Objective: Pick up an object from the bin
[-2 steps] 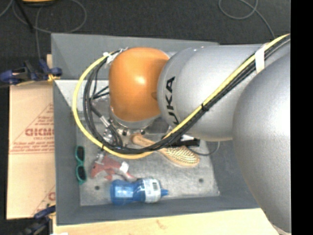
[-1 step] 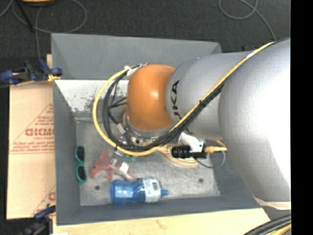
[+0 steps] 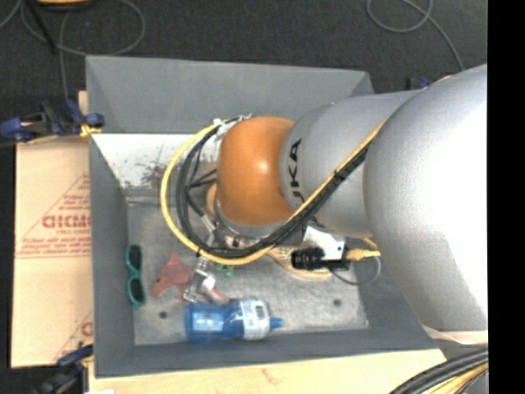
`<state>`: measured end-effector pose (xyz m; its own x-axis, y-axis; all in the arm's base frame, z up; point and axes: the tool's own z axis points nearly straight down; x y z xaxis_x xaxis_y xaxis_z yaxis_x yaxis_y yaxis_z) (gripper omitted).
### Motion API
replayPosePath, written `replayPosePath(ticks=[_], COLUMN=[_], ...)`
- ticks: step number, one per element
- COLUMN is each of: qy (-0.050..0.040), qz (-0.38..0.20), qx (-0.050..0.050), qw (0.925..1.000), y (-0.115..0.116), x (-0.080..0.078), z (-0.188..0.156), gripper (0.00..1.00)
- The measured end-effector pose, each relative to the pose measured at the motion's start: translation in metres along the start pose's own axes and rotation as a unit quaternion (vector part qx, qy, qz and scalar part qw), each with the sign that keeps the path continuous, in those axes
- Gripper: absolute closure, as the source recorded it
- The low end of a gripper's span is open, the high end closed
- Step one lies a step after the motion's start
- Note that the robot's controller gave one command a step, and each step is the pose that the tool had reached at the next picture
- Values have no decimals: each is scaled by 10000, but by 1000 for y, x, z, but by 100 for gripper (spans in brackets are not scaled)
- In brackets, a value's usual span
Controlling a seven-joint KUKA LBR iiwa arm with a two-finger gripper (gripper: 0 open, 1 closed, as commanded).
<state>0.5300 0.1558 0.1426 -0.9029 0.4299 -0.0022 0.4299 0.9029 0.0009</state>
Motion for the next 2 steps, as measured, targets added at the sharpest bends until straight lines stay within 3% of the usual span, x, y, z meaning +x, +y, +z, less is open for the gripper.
replayPosePath(ticks=[1, 2], qy=[6, 6], qz=[-170, -162], qx=[-14, -13], qw=[9999, 9999], y=[34, 34], x=[21, 21], z=[-22, -22], gripper=[100, 100])
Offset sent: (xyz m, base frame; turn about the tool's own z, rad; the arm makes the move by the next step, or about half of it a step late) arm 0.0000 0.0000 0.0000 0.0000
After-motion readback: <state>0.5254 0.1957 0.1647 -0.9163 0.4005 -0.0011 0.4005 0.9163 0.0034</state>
